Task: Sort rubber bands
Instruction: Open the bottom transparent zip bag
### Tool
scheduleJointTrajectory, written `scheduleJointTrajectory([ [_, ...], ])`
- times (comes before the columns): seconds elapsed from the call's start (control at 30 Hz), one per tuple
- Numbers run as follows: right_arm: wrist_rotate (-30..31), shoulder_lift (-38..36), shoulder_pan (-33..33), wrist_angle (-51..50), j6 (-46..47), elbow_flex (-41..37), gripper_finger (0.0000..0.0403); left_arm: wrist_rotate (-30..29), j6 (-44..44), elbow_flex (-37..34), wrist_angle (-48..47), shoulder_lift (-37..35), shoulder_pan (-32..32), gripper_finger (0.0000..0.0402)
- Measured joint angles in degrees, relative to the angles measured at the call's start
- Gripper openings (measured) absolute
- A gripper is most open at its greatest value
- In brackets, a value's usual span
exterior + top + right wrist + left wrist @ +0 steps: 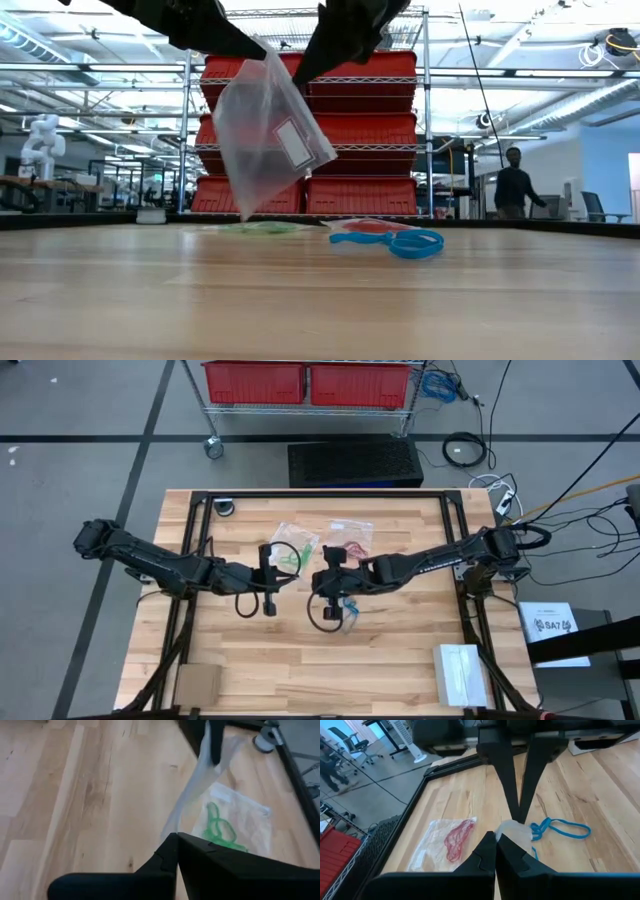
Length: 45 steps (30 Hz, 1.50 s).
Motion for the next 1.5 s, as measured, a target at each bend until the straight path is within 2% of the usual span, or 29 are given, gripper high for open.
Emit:
scheduleJointTrajectory([
  [0.1, 0.4, -0.2, 0.1, 0.3, 0.2, 0.4, 0.0012, 0.0, 0.0, 0.0, 0.0, 0.0, 0.0, 0.0002],
  [0.33, 0.5, -0.2, -0.5, 0.7, 0.2, 0.4, 0.0067, 0.0, 0.0, 0.0, 0.0, 0.0, 0.0, 0.0002],
  [0.43, 0.3, -0.2, -1.0, 0.6, -0.4, 0.5, 0.0076, 0.0, 0.0, 0.0, 0.0, 0.0, 0.0, 0.0002],
  [0.5, 0.3, -0.2, -1.1, 0.2, -1.6, 0.5, 0.0069, 0.0, 0.0, 0.0, -0.1, 0.0, 0.0, 0.0002],
  [0.63, 0.5, -0.2, -0.9, 0.0, -3.4, 0.5, 0.0018, 0.0, 0.0, 0.0, -0.1, 0.0, 0.0, 0.0002],
  [0.7, 0.5, -0.2, -0.9, -0.1, -3.8, 0.4, 0.0006, 0.1, 0.0, 0.0, -0.3, 0.0, 0.0, 0.0002],
  [0.8, 0.9, -0.2, -1.0, -0.4, -3.8, 0.4, 0.0005, 0.1, 0.0, 0.0, -1.2, 0.0, 0.0, 0.0002],
  [0.93, 6.4, -0.2, -0.6, -0.5, -4.6, 0.5, 0.0002, 0.1, 0.0, 0.0, -1.3, 0.0, 0.0, 0.0002],
  [1.1, 9.2, -0.2, -0.6, 0.4, -5.0, 0.5, 0.0001, 2.0, -0.1, 0.0, -1.2, 0.0, 0.0, 0.0002],
  [1.3, 9.3, -0.2, -0.2, 0.7, -5.8, 0.5, 0.0001, 4.5, -1.6, 0.0, -0.7, 0.0, 0.0, 0.0006],
  [1.5, 9.7, -0.2, 0.2, -0.3, -6.0, 1.3, 0.0000, 5.0, -2.9, 0.0, -0.7, 1.0, 0.0, 0.0040],
])
